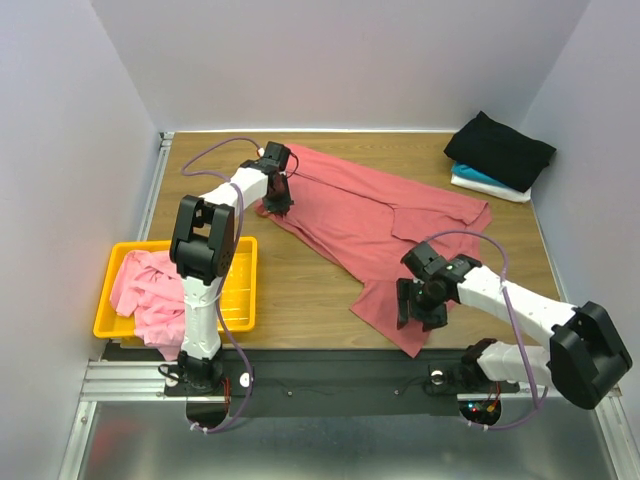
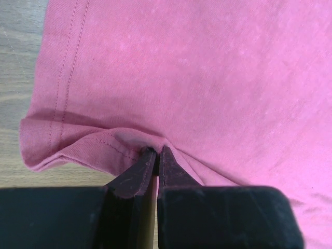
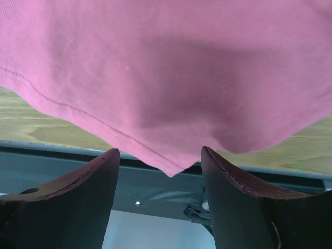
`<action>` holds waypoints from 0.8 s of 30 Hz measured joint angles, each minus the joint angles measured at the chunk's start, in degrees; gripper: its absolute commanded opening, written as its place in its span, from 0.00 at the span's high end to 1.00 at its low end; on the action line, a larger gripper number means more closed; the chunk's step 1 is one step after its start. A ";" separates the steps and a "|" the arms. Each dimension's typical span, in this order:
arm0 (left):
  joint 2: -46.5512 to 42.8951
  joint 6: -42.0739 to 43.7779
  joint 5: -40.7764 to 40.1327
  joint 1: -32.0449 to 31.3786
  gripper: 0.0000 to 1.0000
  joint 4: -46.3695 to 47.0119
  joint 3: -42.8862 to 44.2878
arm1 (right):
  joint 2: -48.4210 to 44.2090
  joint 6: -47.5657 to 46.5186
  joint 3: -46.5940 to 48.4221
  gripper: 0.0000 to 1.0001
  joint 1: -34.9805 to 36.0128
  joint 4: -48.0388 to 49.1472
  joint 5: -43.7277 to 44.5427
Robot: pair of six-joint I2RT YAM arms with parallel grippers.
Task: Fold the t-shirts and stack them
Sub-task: Fold the tshirt
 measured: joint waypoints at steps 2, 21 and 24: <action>0.00 0.24 0.02 0.00 0.96 0.15 -0.37 | 1.03 1.70 0.04 0.31 2.01 0.35 0.57; -0.31 1.70 0.48 0.00 0.96 1.31 -1.60 | 4.55 13.20 -0.63 0.32 10.05 0.04 3.67; -0.31 1.88 0.55 0.00 0.96 1.29 -1.53 | 5.16 14.12 -1.16 0.32 10.82 -0.35 3.80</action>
